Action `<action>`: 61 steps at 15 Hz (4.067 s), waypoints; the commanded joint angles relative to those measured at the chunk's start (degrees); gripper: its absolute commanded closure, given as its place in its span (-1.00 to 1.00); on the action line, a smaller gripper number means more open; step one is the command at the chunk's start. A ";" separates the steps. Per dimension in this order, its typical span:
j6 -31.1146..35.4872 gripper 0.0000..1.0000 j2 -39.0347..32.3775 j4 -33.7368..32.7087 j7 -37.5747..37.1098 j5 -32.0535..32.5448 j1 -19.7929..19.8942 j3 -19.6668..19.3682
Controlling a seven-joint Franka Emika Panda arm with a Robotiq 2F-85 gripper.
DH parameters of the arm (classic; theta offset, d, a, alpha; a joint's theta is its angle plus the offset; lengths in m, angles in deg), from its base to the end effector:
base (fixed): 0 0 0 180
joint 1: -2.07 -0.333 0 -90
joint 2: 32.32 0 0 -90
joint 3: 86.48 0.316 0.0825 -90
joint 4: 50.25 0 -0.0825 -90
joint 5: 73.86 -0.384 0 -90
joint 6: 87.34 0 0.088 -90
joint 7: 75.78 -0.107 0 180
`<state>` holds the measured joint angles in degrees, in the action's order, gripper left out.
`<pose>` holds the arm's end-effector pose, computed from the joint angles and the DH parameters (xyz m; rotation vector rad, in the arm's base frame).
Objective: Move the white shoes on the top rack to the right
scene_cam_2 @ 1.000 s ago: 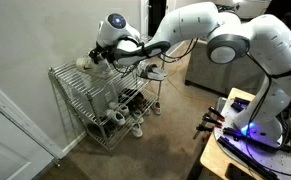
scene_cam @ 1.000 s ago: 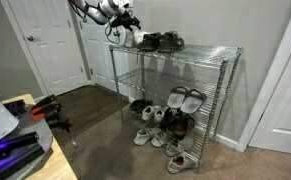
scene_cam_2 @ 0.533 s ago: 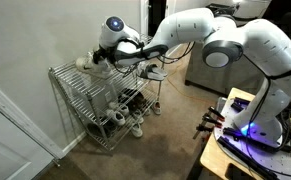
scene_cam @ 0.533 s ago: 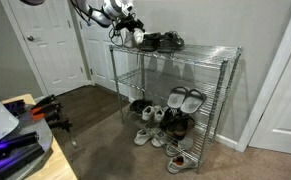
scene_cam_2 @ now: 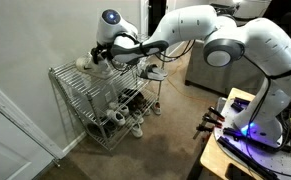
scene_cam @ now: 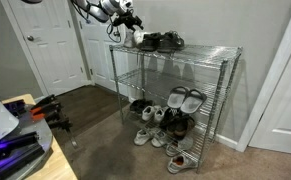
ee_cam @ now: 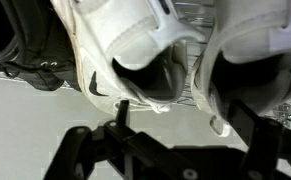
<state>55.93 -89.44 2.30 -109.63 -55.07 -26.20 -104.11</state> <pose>0.7857 0.2724 0.3599 2.7338 0.0264 1.0723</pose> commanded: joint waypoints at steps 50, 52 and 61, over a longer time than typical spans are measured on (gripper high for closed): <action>-18.29 0.94 3.88 -6.73 10.15 -1.20 1.20 7.36; -19.74 0.94 4.20 -6.32 11.64 -1.63 1.44 8.14; -35.47 0.94 7.19 -5.04 21.57 -2.36 1.12 11.83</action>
<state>24.22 -85.55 -5.50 -92.00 -56.73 -25.23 -93.41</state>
